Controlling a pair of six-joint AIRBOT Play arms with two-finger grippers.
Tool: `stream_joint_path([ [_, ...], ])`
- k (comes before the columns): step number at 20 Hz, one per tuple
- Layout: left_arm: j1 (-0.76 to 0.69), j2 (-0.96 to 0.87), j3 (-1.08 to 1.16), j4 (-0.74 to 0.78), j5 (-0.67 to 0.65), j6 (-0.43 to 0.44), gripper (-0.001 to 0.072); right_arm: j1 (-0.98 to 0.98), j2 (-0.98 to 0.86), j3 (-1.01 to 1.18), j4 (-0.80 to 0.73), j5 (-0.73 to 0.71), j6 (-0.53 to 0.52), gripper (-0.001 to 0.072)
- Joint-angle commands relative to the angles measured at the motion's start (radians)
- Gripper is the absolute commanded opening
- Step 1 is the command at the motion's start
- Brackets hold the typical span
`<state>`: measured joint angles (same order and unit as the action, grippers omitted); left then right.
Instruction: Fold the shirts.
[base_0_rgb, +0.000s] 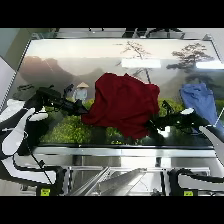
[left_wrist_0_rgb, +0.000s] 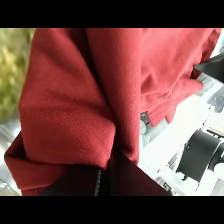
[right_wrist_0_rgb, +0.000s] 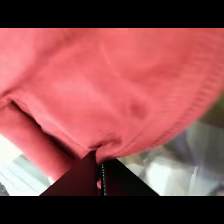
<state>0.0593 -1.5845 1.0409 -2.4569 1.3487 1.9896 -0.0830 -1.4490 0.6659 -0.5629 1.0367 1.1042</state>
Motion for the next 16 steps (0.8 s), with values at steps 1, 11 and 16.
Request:
stream_joint_path([
  [1,0.008,0.011,0.063,-0.016,0.099,0.035,0.0019,-0.011,0.045,0.056,0.096,0.119,-0.066,0.0018],
  [11,0.154,0.569,0.454,-0.492,0.087,0.013,0.0019,-0.287,0.586,0.849,0.26,0.433,0.014,0.0017],
  [16,0.262,0.879,0.676,-0.361,-0.236,-0.015,0.0019,-0.359,0.67,1.184,0.209,0.396,0.037,0.0018],
])
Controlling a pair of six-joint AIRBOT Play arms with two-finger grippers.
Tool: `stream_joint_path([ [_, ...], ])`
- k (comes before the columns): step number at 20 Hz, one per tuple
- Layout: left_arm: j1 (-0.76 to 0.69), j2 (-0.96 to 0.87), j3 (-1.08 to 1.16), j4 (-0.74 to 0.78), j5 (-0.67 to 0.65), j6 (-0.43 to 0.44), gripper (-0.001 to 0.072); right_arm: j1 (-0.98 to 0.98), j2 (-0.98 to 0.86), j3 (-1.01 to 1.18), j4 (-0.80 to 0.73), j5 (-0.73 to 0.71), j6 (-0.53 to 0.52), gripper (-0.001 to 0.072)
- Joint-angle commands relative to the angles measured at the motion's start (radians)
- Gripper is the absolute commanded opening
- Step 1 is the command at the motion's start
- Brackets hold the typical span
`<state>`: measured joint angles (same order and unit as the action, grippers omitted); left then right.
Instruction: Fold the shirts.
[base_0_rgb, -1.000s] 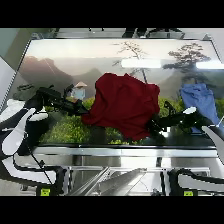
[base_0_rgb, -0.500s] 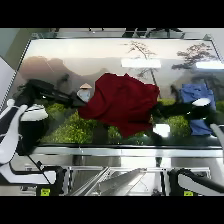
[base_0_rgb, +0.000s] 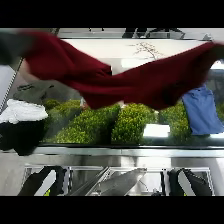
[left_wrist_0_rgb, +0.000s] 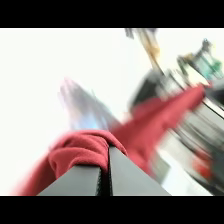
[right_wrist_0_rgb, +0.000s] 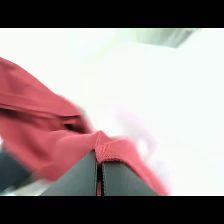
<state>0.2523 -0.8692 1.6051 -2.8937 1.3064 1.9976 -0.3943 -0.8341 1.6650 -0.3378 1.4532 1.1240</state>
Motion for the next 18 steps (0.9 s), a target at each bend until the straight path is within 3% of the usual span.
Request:
stream_joint_path([
  [1,0.12,0.208,0.132,0.164,-0.219,-0.074,0.0019,-0.061,0.056,0.226,-0.037,-0.028,0.016,0.0018],
  [3,0.244,0.271,0.109,0.366,-0.184,-0.225,0.002,-0.066,0.053,0.244,-0.087,-0.039,0.005,0.0017],
  [4,0.302,0.286,0.051,0.38,-0.143,-0.252,0.002,-0.066,0.035,0.229,-0.104,-0.038,0.006,0.0016],
  [6,0.394,0.29,-0.14,0.293,-0.112,-0.259,0.002,-0.044,-0.023,0.149,-0.08,-0.038,0.001,0.0016],
  [8,0.391,0.254,-0.359,0.145,-0.131,-0.176,0.002,0.06,-0.092,0.041,-0.078,-0.039,-0.055,0.0016],
  [11,0.191,0.14,-0.599,0.128,-0.25,-0.068,0.002,0.303,-0.25,-0.115,-0.172,-0.122,-0.143,0.0017],
  [14,-0.085,-0.08,-0.742,0.154,-0.535,0.064,0.002,0.449,-0.461,-0.185,-0.335,-0.302,-0.16,0.0017],
  [16,-0.208,-0.3,-0.751,0.151,-0.708,0.094,0.002,0.473,-0.629,-0.185,-0.369,-0.435,-0.16,0.0017],
  [18,-0.257,-0.541,-0.669,0.151,-0.732,0.113,0.002,0.468,-0.778,-0.177,-0.366,-0.563,-0.159,0.0018],
])
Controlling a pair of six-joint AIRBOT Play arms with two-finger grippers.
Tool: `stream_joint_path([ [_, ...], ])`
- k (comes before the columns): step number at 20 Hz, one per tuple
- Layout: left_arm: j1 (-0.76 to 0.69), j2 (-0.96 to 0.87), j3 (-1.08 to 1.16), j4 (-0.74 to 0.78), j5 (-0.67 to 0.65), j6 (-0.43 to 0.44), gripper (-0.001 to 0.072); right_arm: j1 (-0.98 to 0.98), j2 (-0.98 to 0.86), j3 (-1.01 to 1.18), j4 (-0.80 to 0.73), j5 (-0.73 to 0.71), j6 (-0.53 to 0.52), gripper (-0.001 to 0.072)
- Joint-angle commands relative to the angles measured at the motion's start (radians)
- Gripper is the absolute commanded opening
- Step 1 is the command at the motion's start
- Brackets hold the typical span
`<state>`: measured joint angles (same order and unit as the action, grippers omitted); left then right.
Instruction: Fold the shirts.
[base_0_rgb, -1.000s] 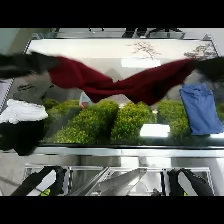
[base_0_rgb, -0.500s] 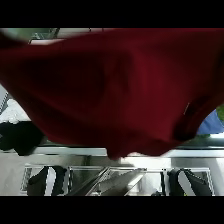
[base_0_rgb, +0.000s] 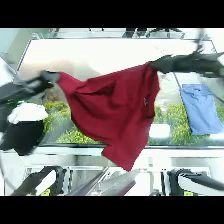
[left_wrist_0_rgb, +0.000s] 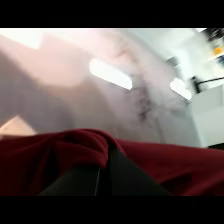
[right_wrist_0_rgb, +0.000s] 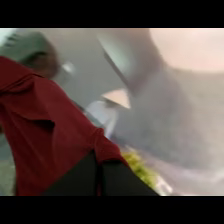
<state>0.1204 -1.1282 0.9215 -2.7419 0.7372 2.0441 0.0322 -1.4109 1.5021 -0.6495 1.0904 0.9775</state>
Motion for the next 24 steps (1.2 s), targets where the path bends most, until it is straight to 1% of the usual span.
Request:
stream_joint_path([
  [1,-0.129,-0.404,0.092,0.0,-0.122,0.07,0.002,0.034,-0.264,-0.003,-0.051,-0.249,-0.013,0.0018],
  [2,-0.122,-0.516,0.19,-0.001,-0.041,0.069,0.0022,0.024,-0.311,0.014,-0.046,-0.272,-0.012,0.0018],
  [3,-0.103,-0.603,0.289,-0.001,0.059,0.07,0.0041,0.011,-0.347,0.041,-0.046,-0.282,-0.001,0.0018],
  [4,-0.08,-0.678,0.401,0.001,0.184,0.07,0.0419,-0.005,-0.366,0.07,-0.047,-0.278,0.006,0.0101],
  [5,-0.054,-0.728,0.5,-0.002,0.294,0.064,0.0691,-0.027,-0.367,0.09,-0.047,-0.278,0.025,0.0341],
  [6,-0.021,-0.763,0.595,-0.001,0.406,0.06,0.0695,-0.054,-0.357,0.111,-0.048,-0.254,0.033,0.0376],
  [7,0.011,-0.78,0.668,0.002,0.495,0.043,0.0694,-0.084,-0.344,0.129,-0.047,-0.215,0.033,0.0376],
  [9,0.08,-0.778,0.758,0.01,0.627,0.028,0.0694,-0.158,-0.304,0.137,-0.047,-0.113,0.063,0.0376],
  [11,0.148,-0.756,0.801,0.108,0.7,-0.011,0.0694,-0.23,-0.276,0.129,-0.047,0.037,0.093,0.0366],
  [13,0.203,-0.741,0.805,0.224,0.753,-0.015,0.0693,-0.29,-0.258,0.072,-0.047,0.192,0.111,0.0362],
  [15,0.24,-0.751,0.804,0.325,0.819,-0.011,0.0693,-0.326,-0.223,-0.061,-0.047,0.259,0.115,0.0361],
  [17,0.259,-0.775,0.804,0.415,0.855,-0.012,0.0693,-0.348,-0.162,-0.24,-0.047,0.253,0.108,0.0362],
  [19,0.259,-0.811,0.804,0.467,0.864,-0.008,0.0692,-0.361,-0.093,-0.407,-0.049,0.23,0.092,0.0361],
  [20,0.253,-0.833,0.804,0.47,0.864,0.015,0.0679,-0.365,-0.058,-0.481,-0.048,0.219,0.087,0.0361],
  [21,0.24,-0.855,0.804,0.471,0.863,0.041,0.0599,-0.37,-0.024,-0.548,-0.048,0.207,0.082,0.0361],
  [22,0.225,-0.882,0.804,0.472,0.863,0.069,0.0587,-0.373,0.015,-0.616,-0.048,0.189,0.076,0.0361],
  [24,0.196,-0.931,0.805,0.476,0.863,0.124,0.0587,-0.372,0.086,-0.727,-0.048,0.167,0.076,0.0361],
])
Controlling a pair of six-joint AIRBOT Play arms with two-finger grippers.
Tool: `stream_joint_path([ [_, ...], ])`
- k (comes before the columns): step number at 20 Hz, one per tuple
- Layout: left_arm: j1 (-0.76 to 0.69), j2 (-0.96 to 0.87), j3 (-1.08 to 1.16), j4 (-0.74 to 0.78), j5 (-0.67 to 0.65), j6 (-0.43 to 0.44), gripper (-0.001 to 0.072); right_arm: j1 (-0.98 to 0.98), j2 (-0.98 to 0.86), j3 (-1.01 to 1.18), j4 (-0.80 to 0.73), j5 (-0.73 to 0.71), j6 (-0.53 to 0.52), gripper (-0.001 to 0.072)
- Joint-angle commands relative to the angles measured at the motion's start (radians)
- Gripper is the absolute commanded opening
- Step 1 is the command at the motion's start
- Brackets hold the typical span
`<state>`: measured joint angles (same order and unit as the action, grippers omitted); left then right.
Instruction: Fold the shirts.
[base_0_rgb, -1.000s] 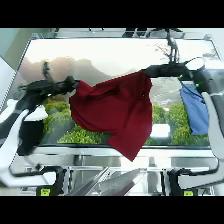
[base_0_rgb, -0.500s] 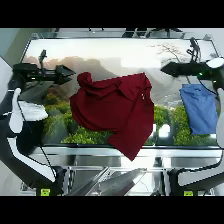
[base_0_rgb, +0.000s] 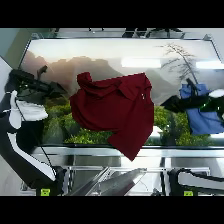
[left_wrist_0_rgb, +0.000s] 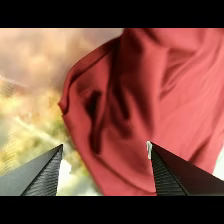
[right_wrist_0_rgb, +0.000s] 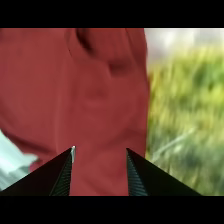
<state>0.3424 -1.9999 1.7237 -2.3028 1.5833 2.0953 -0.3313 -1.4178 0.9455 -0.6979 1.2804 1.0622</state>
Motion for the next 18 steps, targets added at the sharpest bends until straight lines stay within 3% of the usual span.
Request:
stream_joint_path([
  [1,-0.035,-0.077,0.002,0.047,0.009,0.092,0.0586,-0.008,0.12,-0.206,0.002,-0.024,-0.008,0.0361],
  [3,-0.055,-0.106,0.004,0.09,-0.019,0.097,0.0586,-0.006,0.172,-0.254,0.002,-0.023,-0.011,0.0361],
  [7,-0.081,-0.117,0.004,0.078,0.06,0.153,0.0584,-0.007,0.229,-0.272,0.001,-0.016,-0.007,0.0361],
  [8,-0.084,-0.116,0.004,0.078,0.078,0.156,0.0513,-0.007,0.228,-0.272,0.0,-0.016,-0.007,0.0361],
  [9,-0.084,-0.117,0.004,0.079,0.096,0.166,0.0174,-0.007,0.228,-0.272,-0.003,-0.016,-0.008,0.0361],
  [10,-0.083,-0.117,0.004,0.079,0.107,0.183,0.0019,-0.007,0.228,-0.272,-0.003,-0.016,-0.008,0.0361],
  [15,-0.078,-0.116,0.004,0.078,0.164,0.166,0.0019,-0.007,0.228,-0.272,-0.02,0.004,-0.007,0.0362],
  [18,-0.078,-0.086,0.003,0.075,0.175,0.156,0.0019,-0.006,0.227,-0.272,-0.158,-0.014,0.049,0.0383],
])
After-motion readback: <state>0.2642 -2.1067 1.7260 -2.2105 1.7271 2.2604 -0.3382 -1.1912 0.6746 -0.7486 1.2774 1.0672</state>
